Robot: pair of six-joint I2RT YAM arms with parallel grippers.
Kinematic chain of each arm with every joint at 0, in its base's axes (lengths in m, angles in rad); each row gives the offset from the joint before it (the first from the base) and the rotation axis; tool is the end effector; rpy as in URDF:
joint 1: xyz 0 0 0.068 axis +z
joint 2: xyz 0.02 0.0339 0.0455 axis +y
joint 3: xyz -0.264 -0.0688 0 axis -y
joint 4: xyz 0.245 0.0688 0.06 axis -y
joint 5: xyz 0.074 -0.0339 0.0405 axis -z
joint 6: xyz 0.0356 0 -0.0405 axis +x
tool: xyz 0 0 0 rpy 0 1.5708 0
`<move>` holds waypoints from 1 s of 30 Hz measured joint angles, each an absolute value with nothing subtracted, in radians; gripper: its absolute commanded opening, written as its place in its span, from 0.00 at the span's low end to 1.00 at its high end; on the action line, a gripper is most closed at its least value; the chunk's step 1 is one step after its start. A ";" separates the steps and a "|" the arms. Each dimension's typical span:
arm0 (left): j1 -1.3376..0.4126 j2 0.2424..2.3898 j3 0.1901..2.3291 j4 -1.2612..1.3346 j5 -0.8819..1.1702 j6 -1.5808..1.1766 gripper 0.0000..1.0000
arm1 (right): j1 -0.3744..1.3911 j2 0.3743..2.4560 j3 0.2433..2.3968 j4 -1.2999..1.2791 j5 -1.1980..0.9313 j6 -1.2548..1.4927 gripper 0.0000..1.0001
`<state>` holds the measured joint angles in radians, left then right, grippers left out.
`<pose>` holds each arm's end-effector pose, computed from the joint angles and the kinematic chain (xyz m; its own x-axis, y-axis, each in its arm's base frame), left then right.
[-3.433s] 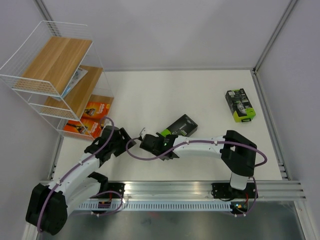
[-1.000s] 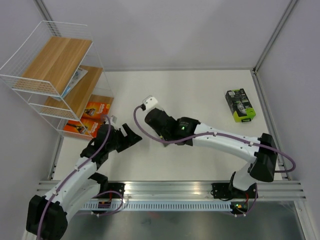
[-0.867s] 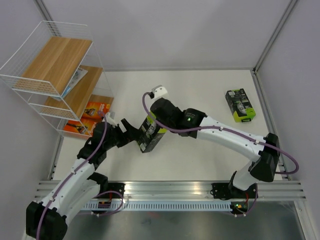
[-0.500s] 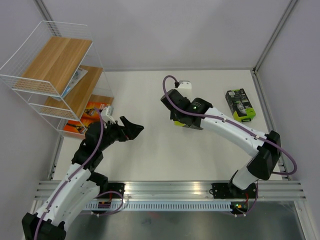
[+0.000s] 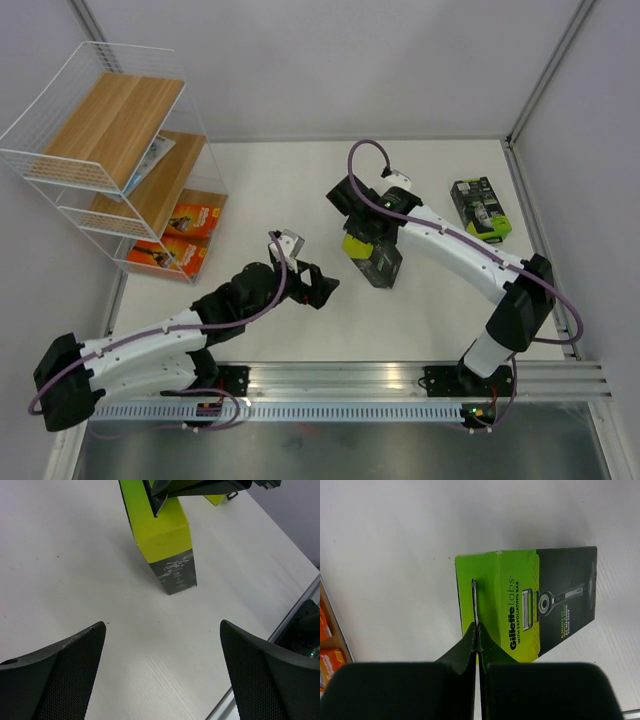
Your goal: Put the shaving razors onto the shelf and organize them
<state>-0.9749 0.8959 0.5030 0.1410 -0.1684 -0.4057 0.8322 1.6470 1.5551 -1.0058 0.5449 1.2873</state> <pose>0.1228 -0.1705 0.2541 -0.4146 -0.0818 -0.9063 0.6108 0.7132 -0.3438 0.2406 0.2369 0.3210 -0.6221 0.5363 -0.5704 0.4430 0.8418 0.3084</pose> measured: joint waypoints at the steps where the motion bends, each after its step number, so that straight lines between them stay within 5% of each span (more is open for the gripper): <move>1: -0.997 0.916 0.503 0.165 -0.195 -0.397 1.00 | 0.826 1.647 1.557 -1.007 0.542 1.301 0.00; 30: -1.182 1.591 0.786 0.616 -0.528 -0.371 1.00 | 0.738 1.401 1.323 -0.911 0.444 1.392 0.00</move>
<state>-1.1816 1.5906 0.7864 0.6163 -0.5278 -0.3714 0.7376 1.4010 1.3228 -0.9108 0.4442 1.3922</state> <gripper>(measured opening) 0.993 0.007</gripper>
